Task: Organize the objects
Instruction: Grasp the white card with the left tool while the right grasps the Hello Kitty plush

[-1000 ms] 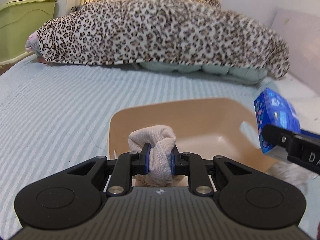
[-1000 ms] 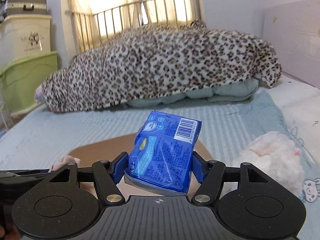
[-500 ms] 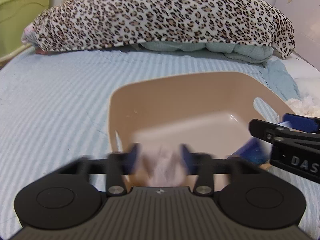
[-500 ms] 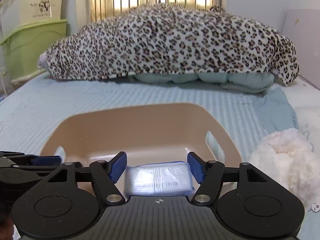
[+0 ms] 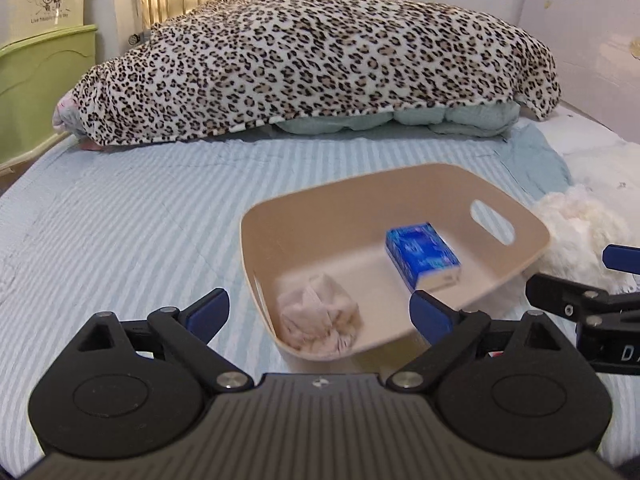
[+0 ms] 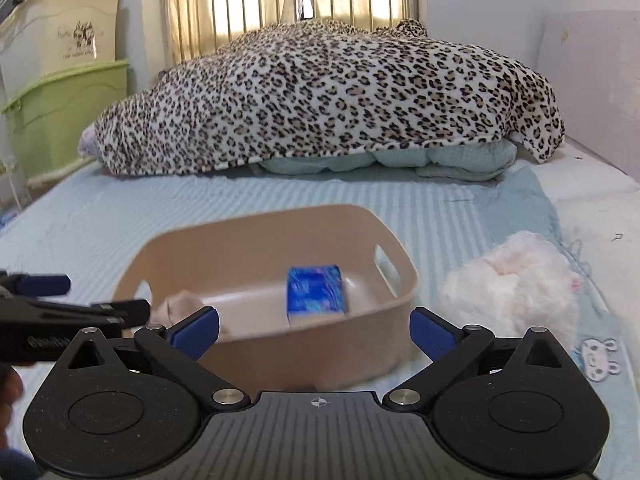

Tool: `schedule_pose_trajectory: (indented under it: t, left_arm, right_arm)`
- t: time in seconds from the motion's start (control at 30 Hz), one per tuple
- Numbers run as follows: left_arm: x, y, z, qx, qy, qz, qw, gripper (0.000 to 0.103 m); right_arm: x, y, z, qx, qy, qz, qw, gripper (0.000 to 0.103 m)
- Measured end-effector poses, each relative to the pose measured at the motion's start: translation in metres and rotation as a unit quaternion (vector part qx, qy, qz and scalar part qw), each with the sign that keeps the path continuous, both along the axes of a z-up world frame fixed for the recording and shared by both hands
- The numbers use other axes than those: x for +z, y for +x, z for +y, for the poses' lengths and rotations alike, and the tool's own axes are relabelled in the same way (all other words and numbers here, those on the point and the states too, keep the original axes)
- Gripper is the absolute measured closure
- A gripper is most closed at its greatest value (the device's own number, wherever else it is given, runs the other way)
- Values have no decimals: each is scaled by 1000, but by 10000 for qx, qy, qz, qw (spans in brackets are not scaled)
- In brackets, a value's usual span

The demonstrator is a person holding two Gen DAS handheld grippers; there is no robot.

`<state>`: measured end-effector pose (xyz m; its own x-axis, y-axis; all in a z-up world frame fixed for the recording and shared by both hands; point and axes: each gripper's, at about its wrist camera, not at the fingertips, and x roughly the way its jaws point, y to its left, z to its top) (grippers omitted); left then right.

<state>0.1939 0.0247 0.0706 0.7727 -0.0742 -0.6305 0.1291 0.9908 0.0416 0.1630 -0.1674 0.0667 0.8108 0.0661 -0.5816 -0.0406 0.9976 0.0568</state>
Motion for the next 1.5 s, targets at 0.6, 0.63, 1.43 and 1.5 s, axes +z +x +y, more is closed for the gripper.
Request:
schedule_pose_trajectory:
  t: [0.6, 0.63, 1.43, 1.5]
  left_arm:
    - [-81, -12, 13, 180, 91, 1176, 9929, 6]
    - [-84, -11, 13, 168, 94, 1217, 9924, 6]
    - [-122, 2, 7, -39, 119, 1581, 9873, 63]
    - [-120, 1, 7, -60, 128, 1545, 9879, 70]
  right_arm:
    - [-67, -35, -29, -94, 61, 887, 9960, 0]
    - [-72, -33, -30, -83, 47, 927, 9957, 0]
    - [-126, -10, -26, 72, -161, 1292, 9915, 55]
    - [-126, -14, -23, 70, -268, 1242, 9919, 60]
